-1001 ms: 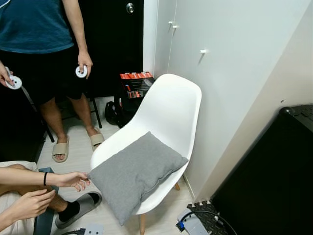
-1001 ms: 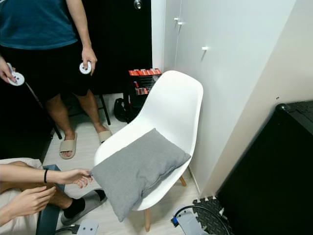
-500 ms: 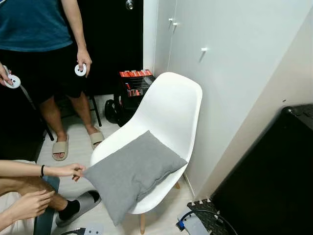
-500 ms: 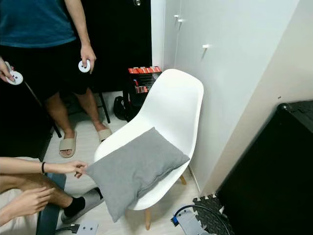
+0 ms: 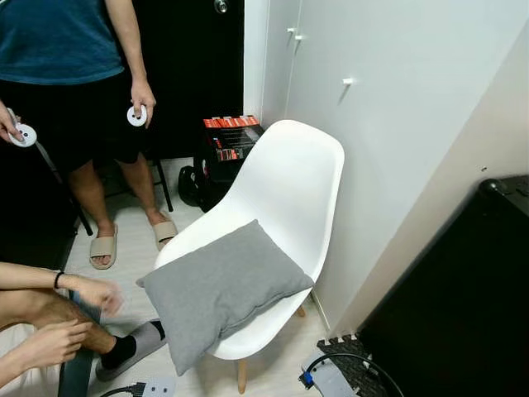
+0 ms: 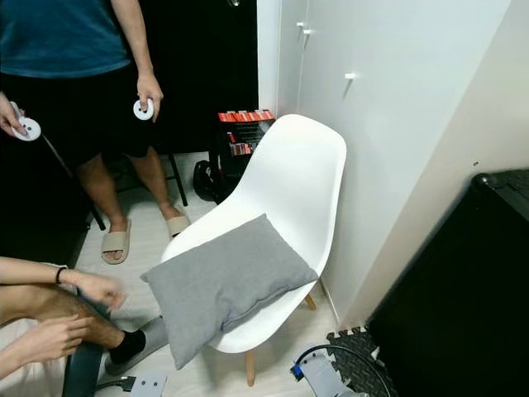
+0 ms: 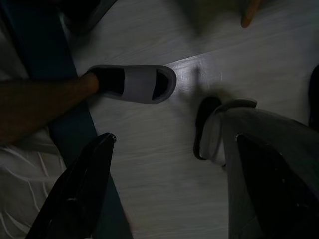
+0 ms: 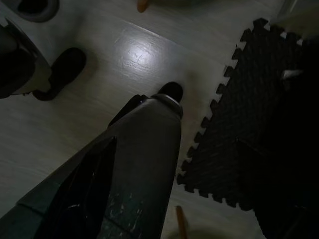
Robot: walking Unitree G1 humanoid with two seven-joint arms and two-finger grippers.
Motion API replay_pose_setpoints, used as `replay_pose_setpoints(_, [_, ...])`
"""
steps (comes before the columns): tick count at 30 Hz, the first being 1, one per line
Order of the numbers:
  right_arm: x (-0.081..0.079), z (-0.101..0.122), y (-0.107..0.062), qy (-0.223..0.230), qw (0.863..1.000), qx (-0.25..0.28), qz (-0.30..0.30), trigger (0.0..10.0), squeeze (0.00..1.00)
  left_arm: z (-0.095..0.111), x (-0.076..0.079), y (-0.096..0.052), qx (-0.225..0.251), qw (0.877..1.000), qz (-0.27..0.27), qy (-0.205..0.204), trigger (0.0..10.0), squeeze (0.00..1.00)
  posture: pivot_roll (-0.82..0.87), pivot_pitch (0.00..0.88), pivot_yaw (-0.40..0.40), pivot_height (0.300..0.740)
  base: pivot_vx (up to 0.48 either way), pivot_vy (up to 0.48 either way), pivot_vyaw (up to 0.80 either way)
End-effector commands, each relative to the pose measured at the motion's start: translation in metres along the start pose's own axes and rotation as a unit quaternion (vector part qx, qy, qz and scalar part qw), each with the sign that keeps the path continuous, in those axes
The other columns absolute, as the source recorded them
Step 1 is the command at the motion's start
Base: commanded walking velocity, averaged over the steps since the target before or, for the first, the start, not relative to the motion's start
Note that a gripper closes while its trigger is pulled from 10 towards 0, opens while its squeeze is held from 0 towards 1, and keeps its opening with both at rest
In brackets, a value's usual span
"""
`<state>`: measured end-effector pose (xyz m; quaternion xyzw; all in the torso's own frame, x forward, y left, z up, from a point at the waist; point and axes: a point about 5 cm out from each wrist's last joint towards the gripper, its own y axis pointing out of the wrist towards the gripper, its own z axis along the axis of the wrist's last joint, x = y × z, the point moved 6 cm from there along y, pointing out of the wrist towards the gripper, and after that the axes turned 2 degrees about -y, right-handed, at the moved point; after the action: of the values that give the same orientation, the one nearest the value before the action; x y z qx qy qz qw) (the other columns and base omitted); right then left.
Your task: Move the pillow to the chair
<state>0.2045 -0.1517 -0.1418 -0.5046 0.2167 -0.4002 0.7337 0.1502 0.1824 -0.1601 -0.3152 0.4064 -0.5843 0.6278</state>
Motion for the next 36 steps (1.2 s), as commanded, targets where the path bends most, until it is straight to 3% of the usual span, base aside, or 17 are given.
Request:
replay_pose_setpoints(1, [-0.0022, -0.0077, -0.0002, -0.005, 1.000, -0.011, 0.004, 10.0, 0.00, -0.0209, 0.0023, -0.0034, -0.034, 0.999, -0.004, 0.002, 10.0, 0.00, 0.06, 0.078, -0.083, 0.734, -0.319, 0.000, 0.00])
replay_pose_setpoints(36, [-0.0015, -0.0068, -0.0002, -0.017, 1.000, -0.014, 0.003, 10.0, 0.00, -0.0209, 0.0052, -0.0033, -0.036, 0.999, -0.010, 0.014, 10.0, 0.00, 0.05, 0.066, -0.088, 0.734, -0.374, 0.000, 0.00])
